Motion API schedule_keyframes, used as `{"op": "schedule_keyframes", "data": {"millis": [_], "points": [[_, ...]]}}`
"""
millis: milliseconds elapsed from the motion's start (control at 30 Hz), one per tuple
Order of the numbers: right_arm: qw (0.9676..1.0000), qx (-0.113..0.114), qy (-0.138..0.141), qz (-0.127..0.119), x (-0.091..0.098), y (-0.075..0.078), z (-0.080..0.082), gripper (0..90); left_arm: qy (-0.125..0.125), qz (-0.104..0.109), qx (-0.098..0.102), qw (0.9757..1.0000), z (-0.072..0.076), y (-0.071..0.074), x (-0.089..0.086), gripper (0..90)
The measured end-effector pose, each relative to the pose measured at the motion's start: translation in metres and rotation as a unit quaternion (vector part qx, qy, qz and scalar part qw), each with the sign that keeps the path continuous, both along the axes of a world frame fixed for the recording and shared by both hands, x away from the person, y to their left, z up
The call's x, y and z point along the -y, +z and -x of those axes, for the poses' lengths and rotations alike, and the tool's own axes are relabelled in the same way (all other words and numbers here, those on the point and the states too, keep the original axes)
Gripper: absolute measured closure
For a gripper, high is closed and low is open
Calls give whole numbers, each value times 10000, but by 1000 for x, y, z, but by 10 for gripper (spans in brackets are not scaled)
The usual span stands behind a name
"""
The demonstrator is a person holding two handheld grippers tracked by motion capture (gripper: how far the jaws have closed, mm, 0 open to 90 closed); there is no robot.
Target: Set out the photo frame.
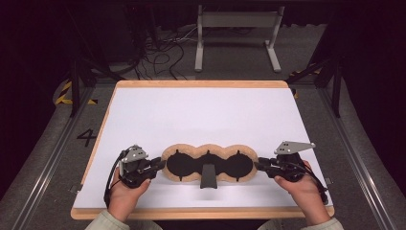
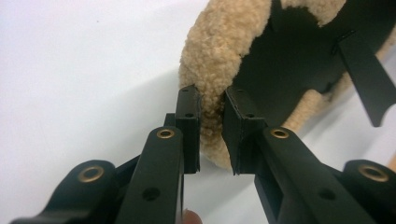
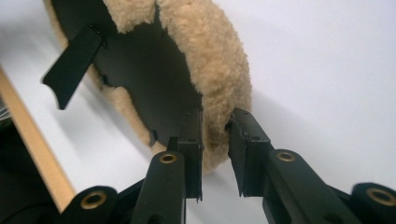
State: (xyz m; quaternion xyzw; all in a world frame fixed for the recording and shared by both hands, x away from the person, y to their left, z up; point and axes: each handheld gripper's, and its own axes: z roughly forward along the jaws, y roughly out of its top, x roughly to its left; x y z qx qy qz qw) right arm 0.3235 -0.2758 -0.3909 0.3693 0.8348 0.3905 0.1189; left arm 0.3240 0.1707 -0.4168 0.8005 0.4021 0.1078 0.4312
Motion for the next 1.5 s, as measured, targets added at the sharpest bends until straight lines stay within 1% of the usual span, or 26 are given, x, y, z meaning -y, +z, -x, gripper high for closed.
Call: {"op": "schedule_keyframes", "data": {"millis": [33,100,200,367,467,500,533,567,600,633,667,733,767,833,867,933,1033,1133,1167,1200,1233,1267,1300,1367,1433,1500], "points": [[10000,-3,52,-11,1,1,2,755,-25,29,-33,10000,2,0,-1,770],[9999,-25,146,8,2,3,6,755,-109,9,-2,9999,6,1,-3,769],[9995,-85,304,31,3,5,11,755,-249,-91,24,9996,11,3,-4,770],[9980,-313,553,57,6,9,17,754,-501,-242,-10,9985,18,6,-7,776],[9970,-382,672,98,7,10,19,747,-604,-287,-48,9977,21,6,-8,779],[9958,-445,785,132,7,11,21,725,-701,-332,-71,9970,23,7,-9,780],[9958,-445,785,132,7,11,21,725,-701,-332,-71,9970,23,7,-9,780],[9949,-480,879,153,6,12,23,681,-742,-349,-71,9966,23,7,-10,777],[9943,-495,923,182,6,12,23,664,-838,-363,-136,9957,24,6,-12,775],[9939,-506,950,229,6,12,24,651,-898,-394,-158,9951,25,6,-12,774],[9939,-506,950,229,6,12,24,651,-898,-394,-158,9951,25,6,-12,768],[9933,-517,994,285,6,11,25,620,-963,-496,-154,9940,26,5,-12,761],[9930,-530,1007,313,5,11,26,609,-981,-557,-187,9934,28,5,-10,749],[9925,-513,1033,406,5,14,28,587,-1033,-667,-153,9923,29,4,-9,717],[9922,-511,1051,425,5,14,29,582,-1076,-684,-194,9916,30,5,-9,716],[9917,-479,1078,502,5,16,30,568,-1122,-687,-203,9911,30,4,-10,712],[9917,-456,1066,563,5,15,30,543,-1154,-756,-215,9902,31,3,-10,694],[9909,-490,1078,633,2,13,30,512,-1166,-787,-235,9898,30,2,-9,646],[9909,-490,1078,633,2,13,30,512,-1166,-787,-235,9898,30,2,-9,609],[9908,-486,1079,649,1,12,30,493,-1150,-805,-235,9898,30,1,-8,609],[9908,-474,1080,664,-1,10,29,472,-1108,-829,-201,9902,30,0,-7,544],[9906,-466,1084,689,-3,9,28,462,-1142,-854,-191,9896,29,0,-7,512],[9904,-462,1094,713,-4,7,28,453,-1169,-865,-236,9891,28,0,-6,502],[9902,-406,1090,774,-8,3,26,433,-1181,-911,-193,9886,27,-2,-5,453],[9896,-406,1109,820,-11,1,26,430,-1191,-960,-164,9881,25,-3,-3,408],[9890,-337,1099,928,-15,-2,25,437,-1191,-979,-103,9880,24,-4,1,367]]}}
